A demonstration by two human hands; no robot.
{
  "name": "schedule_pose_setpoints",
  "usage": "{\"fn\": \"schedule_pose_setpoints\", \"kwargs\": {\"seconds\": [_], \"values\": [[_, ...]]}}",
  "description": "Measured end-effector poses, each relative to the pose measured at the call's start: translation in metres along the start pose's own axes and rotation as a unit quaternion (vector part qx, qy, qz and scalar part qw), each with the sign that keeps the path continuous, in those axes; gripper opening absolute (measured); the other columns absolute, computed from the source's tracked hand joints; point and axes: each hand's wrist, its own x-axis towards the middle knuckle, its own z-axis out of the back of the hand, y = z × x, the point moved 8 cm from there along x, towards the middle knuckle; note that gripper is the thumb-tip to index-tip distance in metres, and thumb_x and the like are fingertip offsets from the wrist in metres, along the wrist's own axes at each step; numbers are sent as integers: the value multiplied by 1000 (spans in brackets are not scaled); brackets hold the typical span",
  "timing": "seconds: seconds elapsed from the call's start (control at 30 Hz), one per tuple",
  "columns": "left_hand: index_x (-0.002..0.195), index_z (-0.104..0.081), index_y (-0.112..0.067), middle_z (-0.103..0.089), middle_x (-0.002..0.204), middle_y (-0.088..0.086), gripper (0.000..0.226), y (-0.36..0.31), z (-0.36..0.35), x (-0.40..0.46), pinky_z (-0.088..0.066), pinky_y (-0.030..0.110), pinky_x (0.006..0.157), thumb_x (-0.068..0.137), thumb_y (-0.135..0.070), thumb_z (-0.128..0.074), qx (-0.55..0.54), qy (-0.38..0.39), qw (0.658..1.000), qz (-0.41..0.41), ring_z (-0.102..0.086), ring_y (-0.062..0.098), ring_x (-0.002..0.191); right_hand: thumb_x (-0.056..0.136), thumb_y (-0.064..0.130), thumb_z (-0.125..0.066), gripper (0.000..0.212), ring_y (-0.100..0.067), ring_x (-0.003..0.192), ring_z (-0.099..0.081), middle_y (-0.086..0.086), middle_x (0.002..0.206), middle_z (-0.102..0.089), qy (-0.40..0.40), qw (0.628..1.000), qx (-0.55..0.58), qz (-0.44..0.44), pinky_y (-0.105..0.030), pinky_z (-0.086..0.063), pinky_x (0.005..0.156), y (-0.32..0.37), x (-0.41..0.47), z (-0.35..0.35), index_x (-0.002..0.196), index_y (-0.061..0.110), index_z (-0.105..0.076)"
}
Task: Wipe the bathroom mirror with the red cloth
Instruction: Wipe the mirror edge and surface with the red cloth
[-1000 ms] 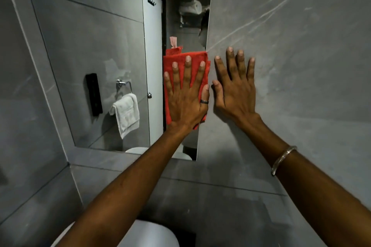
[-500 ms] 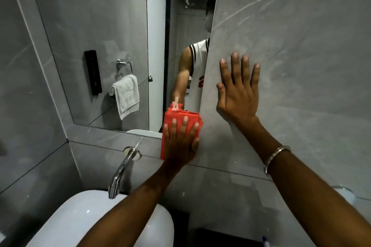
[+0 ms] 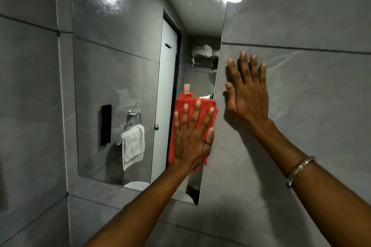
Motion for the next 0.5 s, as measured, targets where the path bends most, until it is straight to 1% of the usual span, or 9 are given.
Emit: {"fn": "schedule_pose_setpoints", "kwargs": {"seconds": [0.07,0.1,0.17,0.23,0.27,0.37,0.43,0.5], "values": [[164,-12,-26,5,172,6,64,4,19,50,-3,60,127,107,-49,-30,-1,-22,1000,8,6,31,160,103,45,-22,66,-30,159,4,-11,172,-1,-1,1000,1,8,-54,-1,129,-1,27,6,163,21,-9],[164,-9,-26,8,172,6,64,8,28,74,1,58,128,107,-49,-28,-11,-31,999,16,8,31,159,103,46,-21,66,-28,159,5,-10,172,0,5,1000,0,12,-53,0,129,-1,37,6,163,21,-10],[163,3,-26,19,170,4,66,18,49,126,7,56,127,108,-51,-25,-15,-67,997,17,15,29,158,103,46,-20,65,-26,159,6,-10,172,-2,-2,1000,-8,16,-51,1,129,-2,62,13,163,21,-12],[161,12,-28,29,166,1,67,27,68,173,5,57,127,107,-52,-20,2,-95,995,8,20,26,157,103,47,-18,65,-25,159,6,-9,172,-4,-13,1000,-8,13,-48,4,129,-2,86,23,163,21,-15],[161,12,-27,30,166,0,67,32,76,196,1,59,127,107,-53,-18,8,-103,995,1,19,26,157,102,47,-17,66,-24,159,6,-8,172,-4,-18,1000,-9,13,-46,6,129,-2,99,28,163,22,-15],[163,2,-25,16,170,5,67,44,89,240,-5,61,127,107,-53,-20,15,-113,993,-9,9,31,159,101,49,-16,66,-23,159,7,-6,172,-4,-41,999,-8,15,-44,8,129,-1,129,39,162,23,-16],[163,4,-27,10,172,7,68,49,91,252,-2,60,127,107,-53,-23,13,-111,994,-13,9,31,159,100,51,-14,68,-23,159,8,-5,172,-3,-43,999,-12,15,-46,7,129,-1,145,43,162,24,-16],[163,3,-28,12,172,6,67,51,92,253,2,58,128,107,-53,-24,11,-110,994,-24,13,30,159,100,53,-13,68,-22,159,8,-4,172,-2,-31,999,-10,19,-47,5,129,-1,160,44,162,25,-14]]}}
